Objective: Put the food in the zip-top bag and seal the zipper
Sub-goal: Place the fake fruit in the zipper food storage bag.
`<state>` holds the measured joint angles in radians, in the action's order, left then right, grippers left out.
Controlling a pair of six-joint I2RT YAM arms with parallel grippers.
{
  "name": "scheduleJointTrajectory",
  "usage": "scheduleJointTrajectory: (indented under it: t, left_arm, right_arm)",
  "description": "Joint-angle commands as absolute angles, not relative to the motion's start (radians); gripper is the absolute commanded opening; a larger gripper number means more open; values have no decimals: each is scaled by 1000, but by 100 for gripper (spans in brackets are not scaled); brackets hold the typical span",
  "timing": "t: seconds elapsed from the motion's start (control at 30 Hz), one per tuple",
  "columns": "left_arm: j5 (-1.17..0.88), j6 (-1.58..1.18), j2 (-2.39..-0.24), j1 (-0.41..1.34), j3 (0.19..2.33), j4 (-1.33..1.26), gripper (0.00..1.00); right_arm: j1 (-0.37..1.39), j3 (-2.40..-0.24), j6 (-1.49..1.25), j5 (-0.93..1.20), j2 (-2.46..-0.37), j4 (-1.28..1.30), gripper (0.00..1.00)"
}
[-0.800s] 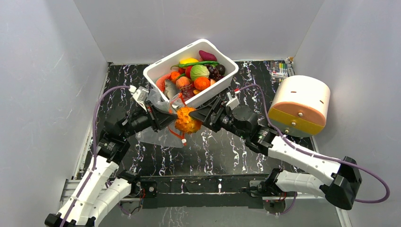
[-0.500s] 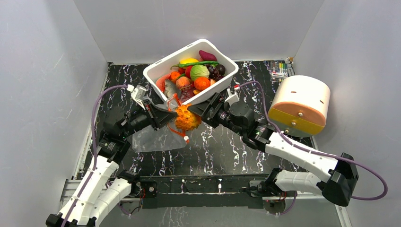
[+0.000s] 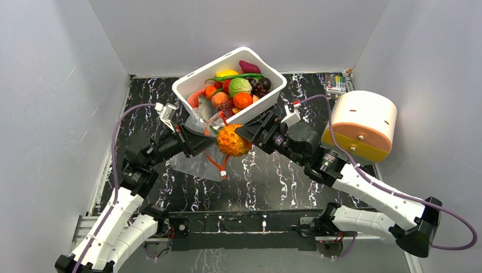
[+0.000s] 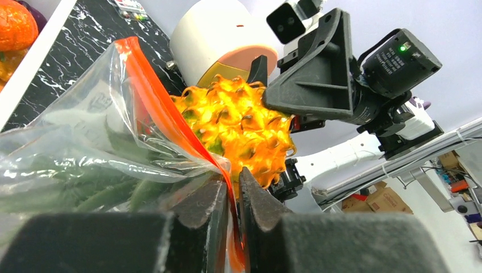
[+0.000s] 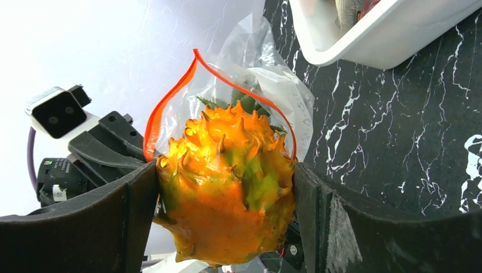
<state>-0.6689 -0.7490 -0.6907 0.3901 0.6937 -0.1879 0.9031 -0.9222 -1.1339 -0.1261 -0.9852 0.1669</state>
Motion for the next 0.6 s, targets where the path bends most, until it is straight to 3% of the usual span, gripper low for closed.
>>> scheduleJointTrajectory:
  t: [0.0,0.17,0.27,0.47,0.57]
  left_arm:
    - [-718,-760,-706,394,712,-232,13]
    - [-736,-773,-724,394,699,-268,16]
    - [-737,-752,-746,394,693,-262,1]
    - [-722,-674,-766,396,747,-172,0]
    - [-699,-577,-786,396,804,-36,21]
  right_arm:
    - [905,-1002,-1087,-134,-973,147,52]
    - [905,-1002,-1072,-111,-1003,146,47]
    - [904,-1006,-1048,-140,-1034,155,45]
    - [905,-979,-1028,-227,-1064,178,43]
    - [905,-955,-1009,-164,-1042,104,40]
